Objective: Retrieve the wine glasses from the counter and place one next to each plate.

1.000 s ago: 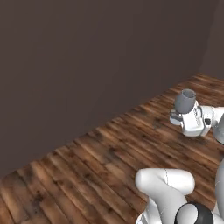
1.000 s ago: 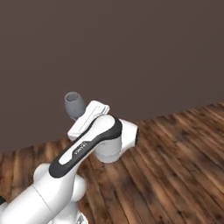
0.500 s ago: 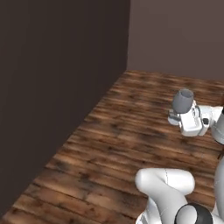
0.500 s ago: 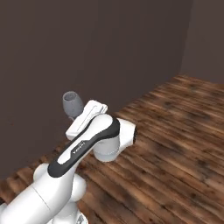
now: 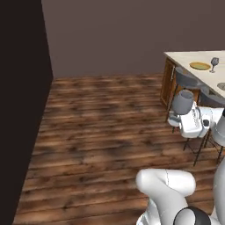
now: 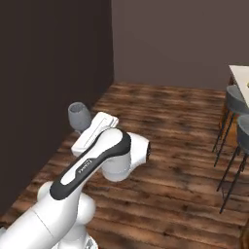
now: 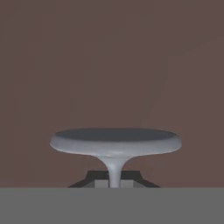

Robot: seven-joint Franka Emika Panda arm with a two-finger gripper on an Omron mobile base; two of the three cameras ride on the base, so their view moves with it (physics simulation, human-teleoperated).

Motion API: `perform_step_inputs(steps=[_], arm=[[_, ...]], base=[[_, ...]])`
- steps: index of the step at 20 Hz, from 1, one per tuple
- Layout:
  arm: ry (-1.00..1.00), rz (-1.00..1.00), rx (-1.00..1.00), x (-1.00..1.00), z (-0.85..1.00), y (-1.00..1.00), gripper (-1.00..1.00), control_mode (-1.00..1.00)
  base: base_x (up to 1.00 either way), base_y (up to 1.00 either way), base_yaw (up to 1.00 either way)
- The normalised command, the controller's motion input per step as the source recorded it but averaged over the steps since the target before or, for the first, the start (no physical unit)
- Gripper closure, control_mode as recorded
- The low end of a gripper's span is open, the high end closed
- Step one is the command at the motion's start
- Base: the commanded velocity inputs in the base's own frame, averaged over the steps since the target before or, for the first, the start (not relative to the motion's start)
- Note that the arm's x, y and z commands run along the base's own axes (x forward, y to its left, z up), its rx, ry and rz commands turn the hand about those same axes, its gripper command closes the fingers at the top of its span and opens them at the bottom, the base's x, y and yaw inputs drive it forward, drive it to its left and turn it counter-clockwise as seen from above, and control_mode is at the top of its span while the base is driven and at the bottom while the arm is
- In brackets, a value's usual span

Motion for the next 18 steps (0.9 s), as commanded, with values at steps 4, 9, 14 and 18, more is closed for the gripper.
perform_step_inputs(steps=[4,9,14,18], arm=[[0.00,0.00,0.00,0.00,0.00,0.00,1.00,1.00],[0.00,0.00,0.00,0.00,0.00,0.00,1.00,1.00],[0.00,0.00,0.00,0.00,0.00,0.00,1.00,1.00],[0.00,0.00,0.00,0.00,0.00,0.00,1.00,1.00]], base=[[0.94,0.60,-0.80],[0.93,0.60,-0.80],[1.00,0.75,-0.70],[1.00,0.87,-0.64]])
